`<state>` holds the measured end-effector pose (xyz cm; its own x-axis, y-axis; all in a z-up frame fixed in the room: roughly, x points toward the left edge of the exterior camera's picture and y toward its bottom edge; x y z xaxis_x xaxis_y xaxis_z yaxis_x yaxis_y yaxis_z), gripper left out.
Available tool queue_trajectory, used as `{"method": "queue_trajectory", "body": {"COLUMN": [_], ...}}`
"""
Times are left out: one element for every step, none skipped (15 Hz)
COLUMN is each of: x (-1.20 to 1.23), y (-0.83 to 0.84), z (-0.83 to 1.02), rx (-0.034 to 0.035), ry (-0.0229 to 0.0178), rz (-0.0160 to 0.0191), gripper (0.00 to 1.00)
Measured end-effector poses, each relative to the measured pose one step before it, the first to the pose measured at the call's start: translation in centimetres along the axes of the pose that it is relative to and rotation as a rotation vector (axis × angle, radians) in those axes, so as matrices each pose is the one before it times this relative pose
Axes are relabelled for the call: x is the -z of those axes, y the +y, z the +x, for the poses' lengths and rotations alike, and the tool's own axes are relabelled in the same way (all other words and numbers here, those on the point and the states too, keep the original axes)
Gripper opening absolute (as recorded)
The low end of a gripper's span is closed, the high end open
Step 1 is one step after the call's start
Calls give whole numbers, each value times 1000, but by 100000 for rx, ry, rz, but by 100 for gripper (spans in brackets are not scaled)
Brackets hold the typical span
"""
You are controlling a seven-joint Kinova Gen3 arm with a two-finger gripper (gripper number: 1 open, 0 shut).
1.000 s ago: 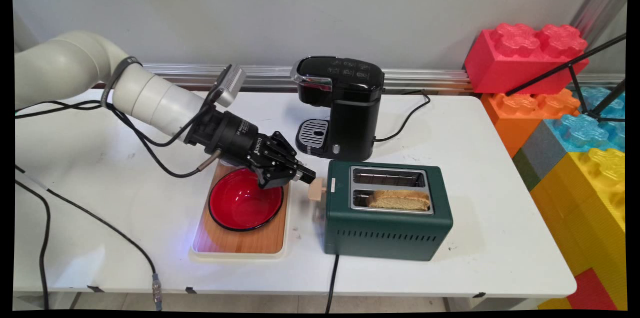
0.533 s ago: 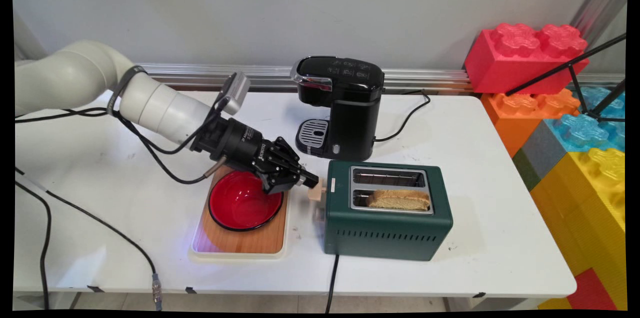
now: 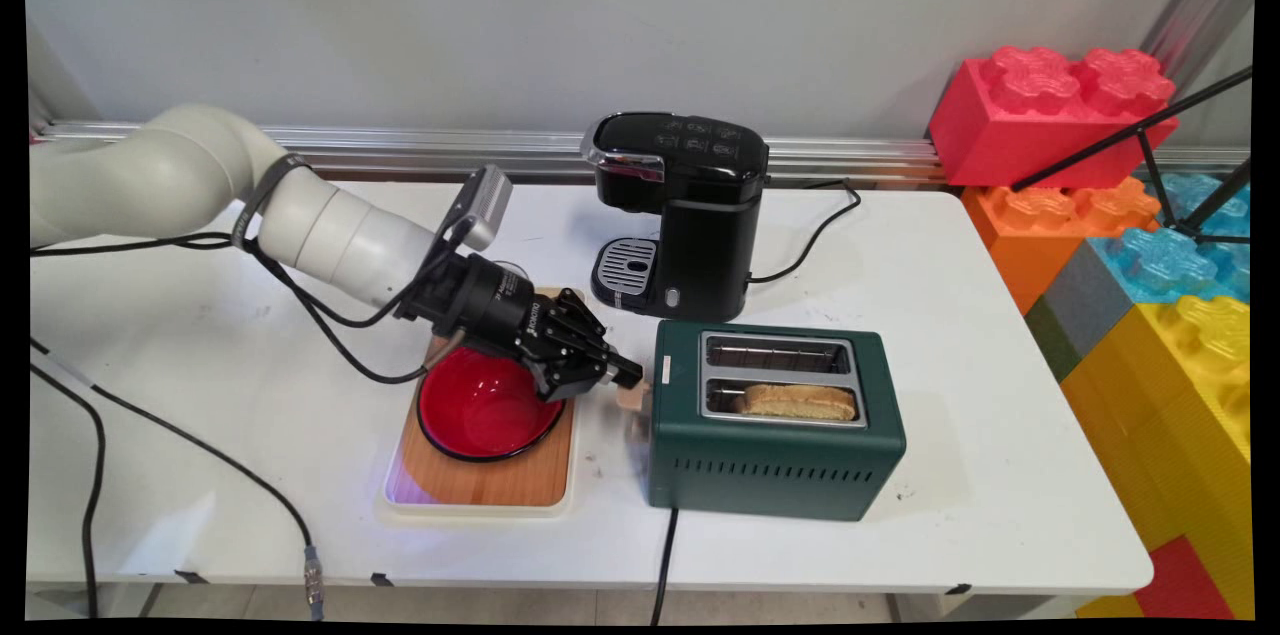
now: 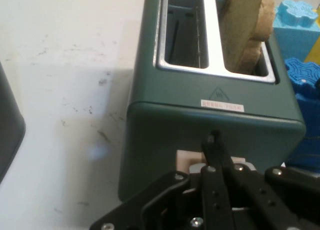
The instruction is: Press the toaster switch
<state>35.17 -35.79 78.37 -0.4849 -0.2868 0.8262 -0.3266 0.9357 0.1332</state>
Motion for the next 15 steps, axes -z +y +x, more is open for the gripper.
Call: {"method": "queue_trajectory", "body": {"x": [-152, -144, -121, -121, -111, -90, -45, -69, -67, -75, -69, -77, -82, -74, -58], "y": [33, 28, 14, 15, 10, 3, 4, 0, 2, -4, -17, -8, -12, -4, -7], "z": [-158, -163, -127, -150, -149, -122, -87, -130, -146, -134, -82, -111, -84, -61, -37], "rx": [27, 24, 34, 24, 36, 31, 38, 72, 134, 85, 27, 114, 66, 65, 25], "ry": [-160, -201, -158, -235, -249, -259, -177, -260, -305, -274, -184, -197, -136, -82, -73], "rz": [-21, -7, 12, 35, 47, 49, 49, 64, 142, 99, 71, 94, 101, 77, 40], "gripper": [0, 0, 0, 0, 0, 0, 0, 0, 0, 0, 0, 0, 0, 0, 0]}}
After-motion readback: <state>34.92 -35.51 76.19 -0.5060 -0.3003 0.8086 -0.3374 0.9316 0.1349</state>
